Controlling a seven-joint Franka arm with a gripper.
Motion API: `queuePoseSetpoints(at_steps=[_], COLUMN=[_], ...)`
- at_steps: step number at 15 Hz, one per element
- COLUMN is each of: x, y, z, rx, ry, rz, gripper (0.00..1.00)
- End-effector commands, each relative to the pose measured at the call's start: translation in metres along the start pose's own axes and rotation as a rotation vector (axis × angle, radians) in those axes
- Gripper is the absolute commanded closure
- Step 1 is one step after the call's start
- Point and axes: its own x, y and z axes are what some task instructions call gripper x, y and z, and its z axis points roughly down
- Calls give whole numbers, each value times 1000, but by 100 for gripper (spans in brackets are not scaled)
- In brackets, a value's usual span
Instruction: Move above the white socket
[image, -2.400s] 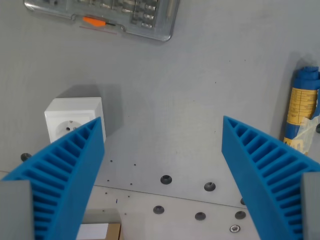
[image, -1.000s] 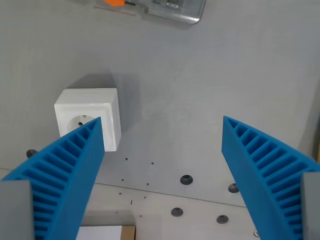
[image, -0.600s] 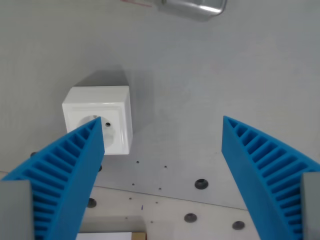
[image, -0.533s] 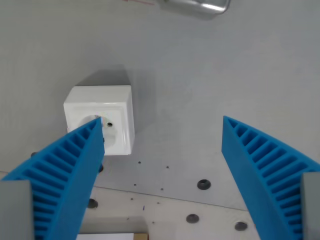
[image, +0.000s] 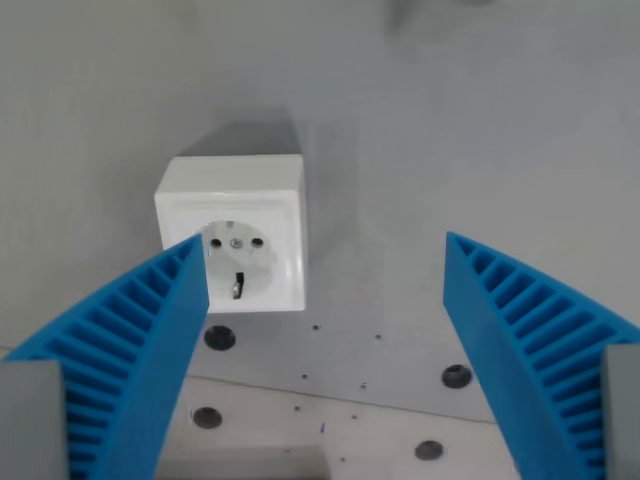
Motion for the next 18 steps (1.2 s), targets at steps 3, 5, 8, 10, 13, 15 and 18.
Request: queuePoseSetpoints(at_steps=[3, 5, 8, 10, 13, 15, 18], x=[-22, -24, -28, -30, -32, -32, -33], y=[-20, -24, -30, -33, -37, -39, -42], z=[15, 21, 28, 33, 39, 42, 46], rx=[-29, -28, -27, -27, -27, -26, -25], ry=[160, 156, 149, 146, 143, 142, 137], rz=[23, 23, 24, 20, 24, 23, 24], gripper=[0, 0, 0, 0, 0, 0, 0])
